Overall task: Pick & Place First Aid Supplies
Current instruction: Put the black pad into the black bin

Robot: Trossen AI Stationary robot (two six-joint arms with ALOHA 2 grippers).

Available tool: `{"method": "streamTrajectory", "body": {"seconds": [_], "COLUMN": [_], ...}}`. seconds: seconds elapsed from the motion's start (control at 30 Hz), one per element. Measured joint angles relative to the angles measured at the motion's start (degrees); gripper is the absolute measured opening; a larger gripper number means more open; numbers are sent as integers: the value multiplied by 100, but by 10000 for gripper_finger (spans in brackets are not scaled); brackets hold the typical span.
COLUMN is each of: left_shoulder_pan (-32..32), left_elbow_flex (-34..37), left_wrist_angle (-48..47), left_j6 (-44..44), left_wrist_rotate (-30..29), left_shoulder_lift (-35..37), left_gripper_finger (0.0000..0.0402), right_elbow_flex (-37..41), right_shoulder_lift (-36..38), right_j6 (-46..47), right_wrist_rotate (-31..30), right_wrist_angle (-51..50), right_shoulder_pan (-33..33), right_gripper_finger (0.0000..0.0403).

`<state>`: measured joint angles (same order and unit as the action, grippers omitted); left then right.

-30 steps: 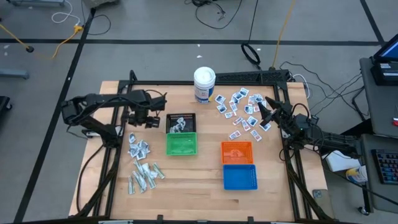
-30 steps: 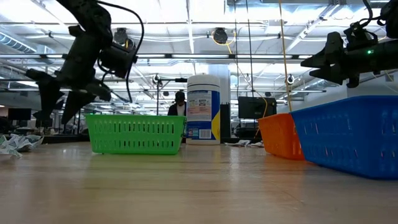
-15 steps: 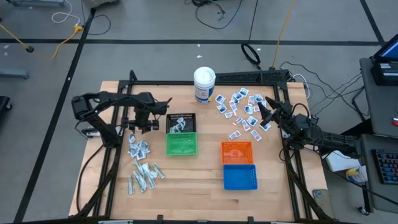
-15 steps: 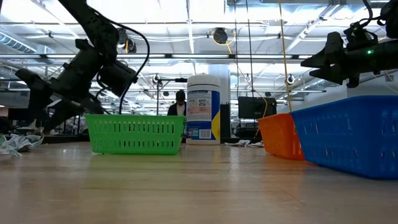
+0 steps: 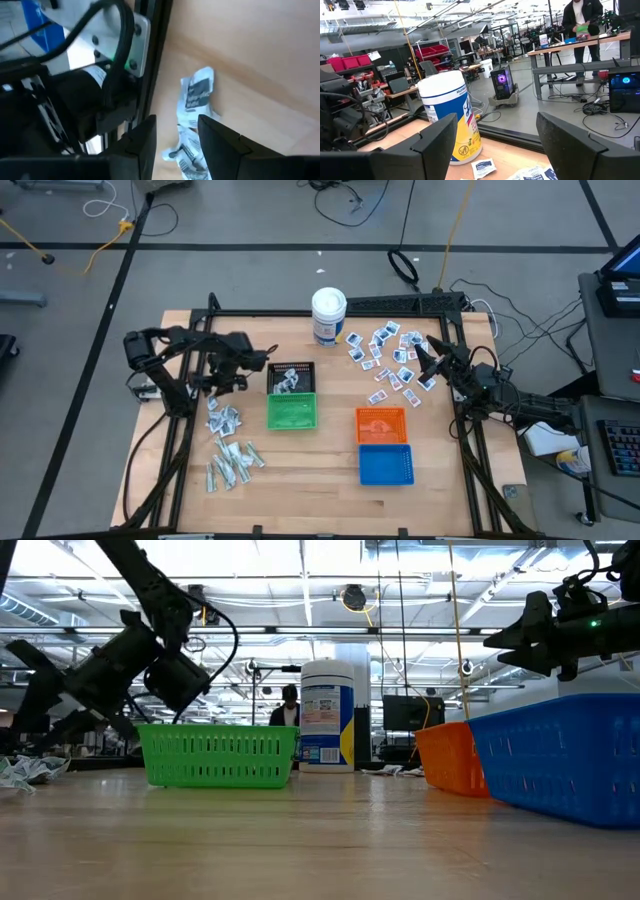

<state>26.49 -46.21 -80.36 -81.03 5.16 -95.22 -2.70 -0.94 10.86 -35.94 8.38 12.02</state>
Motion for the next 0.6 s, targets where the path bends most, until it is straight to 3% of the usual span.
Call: {"method": "streamTrajectory", "body": {"seconds": [0.3,0.6], "left_shoulder_pan": [-42,-49], "left_elbow_flex": [361,513], "left_wrist_angle": [758,908], "left_j6": [-119,-183], "left_wrist_rotate": [252,110], "left_shoulder_lift": [-2,-2], "left_gripper_finger": [137,142], "right_elbow_flex": [1,0], "right_shoulder_lift": [-1,-1], "right_j6": [0,1], "right_wrist_rotate": [0,0], "right_wrist_angle": [0,0], "right_shoulder_pan": [0,1], "right_gripper_finger": [267,267]}}
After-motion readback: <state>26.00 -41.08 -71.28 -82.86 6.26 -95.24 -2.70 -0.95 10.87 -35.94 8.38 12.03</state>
